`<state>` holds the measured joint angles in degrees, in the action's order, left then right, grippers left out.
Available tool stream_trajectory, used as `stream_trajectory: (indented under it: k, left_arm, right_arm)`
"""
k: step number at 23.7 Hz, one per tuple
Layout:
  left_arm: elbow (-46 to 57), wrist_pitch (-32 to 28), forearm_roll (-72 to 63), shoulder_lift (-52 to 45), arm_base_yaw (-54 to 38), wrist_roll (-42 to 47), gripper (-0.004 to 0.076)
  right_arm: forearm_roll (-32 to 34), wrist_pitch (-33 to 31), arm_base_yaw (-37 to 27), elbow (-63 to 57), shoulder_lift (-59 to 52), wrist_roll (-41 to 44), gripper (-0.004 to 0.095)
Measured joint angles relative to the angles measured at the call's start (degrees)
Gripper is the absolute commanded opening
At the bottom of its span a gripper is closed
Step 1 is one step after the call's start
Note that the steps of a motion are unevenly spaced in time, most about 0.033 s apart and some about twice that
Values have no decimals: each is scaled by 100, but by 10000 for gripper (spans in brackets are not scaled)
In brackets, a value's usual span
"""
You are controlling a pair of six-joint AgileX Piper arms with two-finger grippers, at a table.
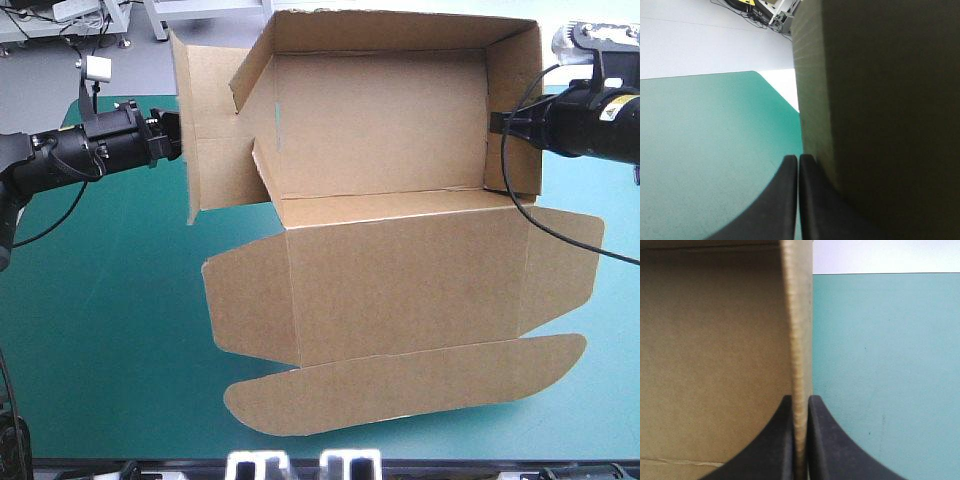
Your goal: Fold the box
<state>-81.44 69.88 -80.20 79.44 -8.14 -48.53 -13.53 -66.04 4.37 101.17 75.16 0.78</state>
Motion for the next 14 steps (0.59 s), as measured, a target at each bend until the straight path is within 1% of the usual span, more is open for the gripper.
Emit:
stream_trajectory:
  k: [9,14]
  left_arm:
    - [0,-5,13,-97,13,169,-3]
    - [0,-20,-158,-137,327,215,-3]
  right_arm:
    - [-110,81,0,0,79,-78,-17]
    - [-174,131,0,0,103,-78,-17]
